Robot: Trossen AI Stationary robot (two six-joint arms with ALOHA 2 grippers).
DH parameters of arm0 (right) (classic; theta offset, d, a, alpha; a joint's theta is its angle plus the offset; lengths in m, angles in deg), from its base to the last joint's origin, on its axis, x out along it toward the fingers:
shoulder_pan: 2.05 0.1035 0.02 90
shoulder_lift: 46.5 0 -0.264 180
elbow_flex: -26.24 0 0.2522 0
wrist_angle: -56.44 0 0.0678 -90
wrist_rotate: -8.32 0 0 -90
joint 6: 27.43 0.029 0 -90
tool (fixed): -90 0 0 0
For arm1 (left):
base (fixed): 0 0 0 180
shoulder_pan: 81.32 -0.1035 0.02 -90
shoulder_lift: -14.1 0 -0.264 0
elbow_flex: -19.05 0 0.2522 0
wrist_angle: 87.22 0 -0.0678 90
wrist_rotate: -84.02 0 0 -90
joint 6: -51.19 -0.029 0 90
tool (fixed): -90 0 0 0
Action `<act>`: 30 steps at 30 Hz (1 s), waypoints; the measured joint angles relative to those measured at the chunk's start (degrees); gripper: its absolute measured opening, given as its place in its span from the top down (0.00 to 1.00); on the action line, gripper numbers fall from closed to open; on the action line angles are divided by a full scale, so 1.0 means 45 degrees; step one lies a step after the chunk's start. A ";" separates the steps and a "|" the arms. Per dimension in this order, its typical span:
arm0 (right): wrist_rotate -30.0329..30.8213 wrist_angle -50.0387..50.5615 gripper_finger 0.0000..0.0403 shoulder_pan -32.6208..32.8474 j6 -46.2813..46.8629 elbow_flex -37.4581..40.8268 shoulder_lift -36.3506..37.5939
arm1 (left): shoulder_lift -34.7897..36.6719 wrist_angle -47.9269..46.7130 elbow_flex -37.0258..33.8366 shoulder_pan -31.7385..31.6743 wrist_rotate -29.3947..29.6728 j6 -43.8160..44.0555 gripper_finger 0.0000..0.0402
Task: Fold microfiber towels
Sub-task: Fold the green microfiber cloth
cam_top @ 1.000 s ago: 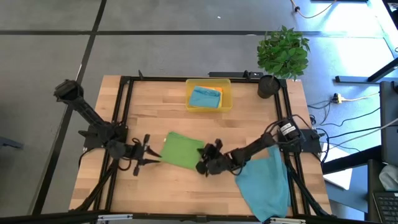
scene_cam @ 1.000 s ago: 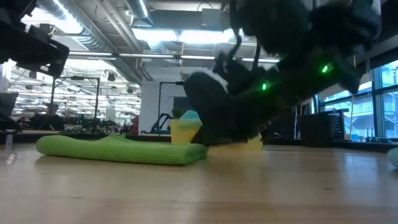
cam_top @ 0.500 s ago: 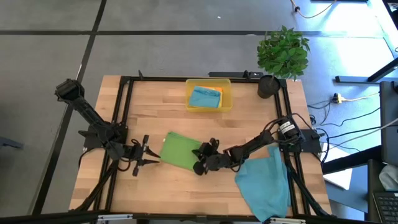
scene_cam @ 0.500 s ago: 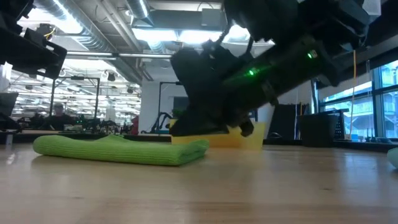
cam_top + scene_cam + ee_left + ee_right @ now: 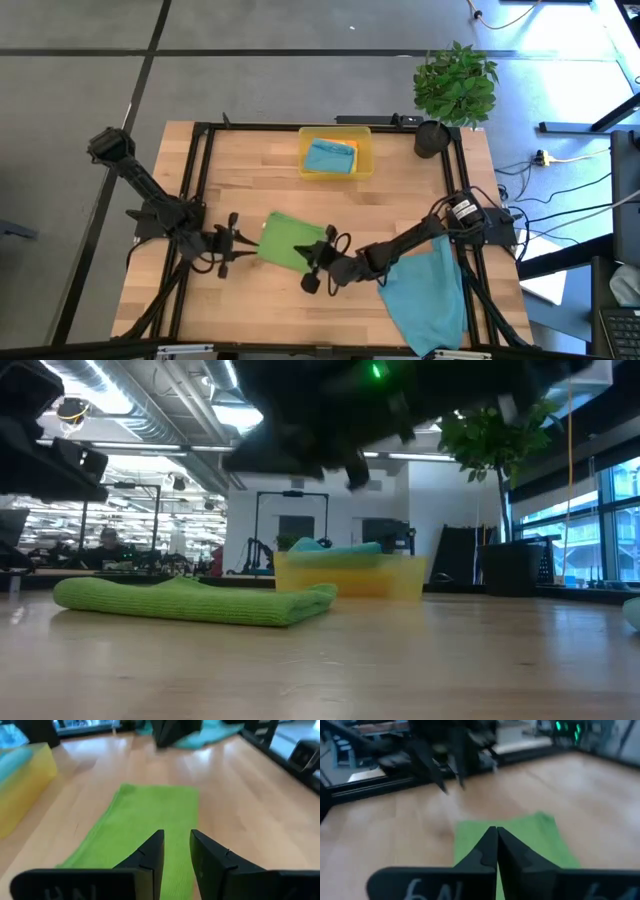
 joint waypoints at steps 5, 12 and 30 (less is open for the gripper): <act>-0.0033 0.0030 0.97 -0.0229 -0.3029 -0.0791 0.0001 | 0.0002 -0.0634 0.0000 -0.0364 0.0059 -0.0664 0.79; -0.1241 0.0143 0.99 -0.1466 -0.4356 -0.1136 0.0001 | 0.0005 -0.0421 0.0000 -0.0871 0.0026 -0.1544 0.79; -0.2028 0.7422 0.99 -0.0863 -0.4319 -0.3938 0.0875 | -0.0278 0.4382 0.0123 -0.0887 -0.1565 -0.1418 0.79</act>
